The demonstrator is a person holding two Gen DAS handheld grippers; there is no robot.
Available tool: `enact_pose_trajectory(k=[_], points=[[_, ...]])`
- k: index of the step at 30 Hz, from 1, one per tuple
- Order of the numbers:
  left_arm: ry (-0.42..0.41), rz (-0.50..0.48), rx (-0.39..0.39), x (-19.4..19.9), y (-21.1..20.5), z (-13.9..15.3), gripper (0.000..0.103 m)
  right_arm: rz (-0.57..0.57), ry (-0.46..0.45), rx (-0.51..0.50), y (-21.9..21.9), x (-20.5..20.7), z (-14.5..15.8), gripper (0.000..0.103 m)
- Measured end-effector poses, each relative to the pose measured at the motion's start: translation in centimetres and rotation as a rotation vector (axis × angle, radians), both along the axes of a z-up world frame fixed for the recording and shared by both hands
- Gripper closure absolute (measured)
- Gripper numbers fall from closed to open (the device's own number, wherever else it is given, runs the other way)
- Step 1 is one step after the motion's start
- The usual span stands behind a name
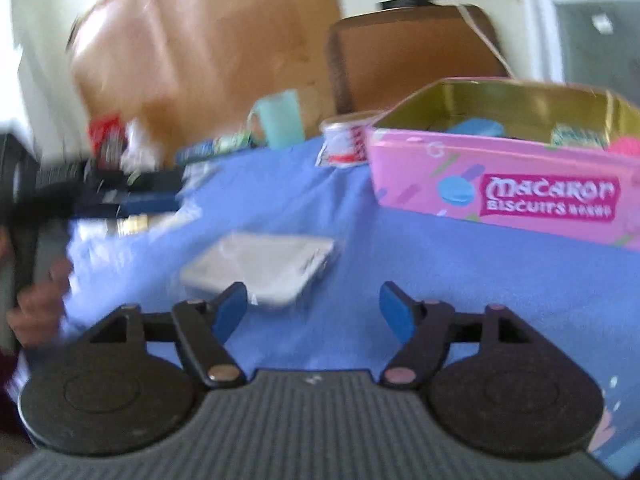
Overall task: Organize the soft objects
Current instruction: 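Grasp the white flat packet with the right tool, then drop the white packet into the pink tin with the right tool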
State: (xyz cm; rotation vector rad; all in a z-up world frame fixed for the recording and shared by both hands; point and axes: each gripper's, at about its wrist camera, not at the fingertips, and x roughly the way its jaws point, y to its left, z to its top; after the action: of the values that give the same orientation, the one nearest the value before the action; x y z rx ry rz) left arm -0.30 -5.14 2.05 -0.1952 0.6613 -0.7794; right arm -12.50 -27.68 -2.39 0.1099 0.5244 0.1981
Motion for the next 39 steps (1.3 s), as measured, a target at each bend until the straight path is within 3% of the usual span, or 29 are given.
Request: enact_pose_trajectory(k=[3,5,6,7,9,13,15,18,21,22,25,28,35,39], points=[[0.058,-0.002,0.086,-0.1,-1.8,-0.9,0.03,0.063,-0.031,-0.09,1.6,0.7,-0.7,0.028],[0.114,0.002,0.065,0.2,-2.1,-1.7,0.031,0.092,-0.045,-0.117,1.9,1.4,-1.0,0.028],[0.114,-0.002,0.064,0.2,-2.5,-1.7,0.04,0.105,-0.045,-0.117,2.2,2.2,-1.3,0.028],[0.117,-0.005,0.077,0.1,-2.9,-1.7,0.043,0.116,-0.047,-0.112,2.3,2.8,-1.4,0.031],[0.095,0.026,0.1,-0.1,-3.6,-1.1,0.043,0.12,-0.074,-0.129,2.7,3.6,-1.5,0.036],[0.004,-0.027,0.048,0.0,-5.2,2.6,0.043,0.075,-0.164,-0.122,0.5,2.5,0.0,0.038],[-0.052,-0.069,0.043,0.6,-7.3,4.6,0.043,0.027,-0.234,-0.099,-1.0,2.0,1.5,0.038],[-0.133,-0.119,0.05,1.4,-12.1,6.9,0.04,-0.064,-0.318,-0.141,-3.0,2.0,3.5,0.038],[-0.213,-0.129,0.063,2.2,-16.8,7.9,0.025,-0.179,-0.341,-0.17,-6.0,3.8,5.1,0.037],[-0.224,-0.116,0.079,2.7,-18.2,7.8,0.026,-0.23,-0.34,-0.179,-7.0,4.8,5.3,0.032],[-0.161,-0.094,0.078,3.6,-19.7,6.7,0.029,-0.403,-0.262,-0.241,-10.4,7.7,4.9,0.033],[-0.144,-0.106,0.069,3.0,-18.8,5.4,0.029,-0.441,-0.299,-0.103,-13.0,5.7,4.9,0.033],[-0.098,-0.097,0.086,2.0,-16.1,3.5,0.029,-0.446,-0.356,-0.016,-12.2,1.8,3.7,0.035],[-0.118,-0.106,0.09,1.0,-14.4,3.4,0.029,-0.44,-0.354,0.034,-10.8,0.6,3.3,0.035]])
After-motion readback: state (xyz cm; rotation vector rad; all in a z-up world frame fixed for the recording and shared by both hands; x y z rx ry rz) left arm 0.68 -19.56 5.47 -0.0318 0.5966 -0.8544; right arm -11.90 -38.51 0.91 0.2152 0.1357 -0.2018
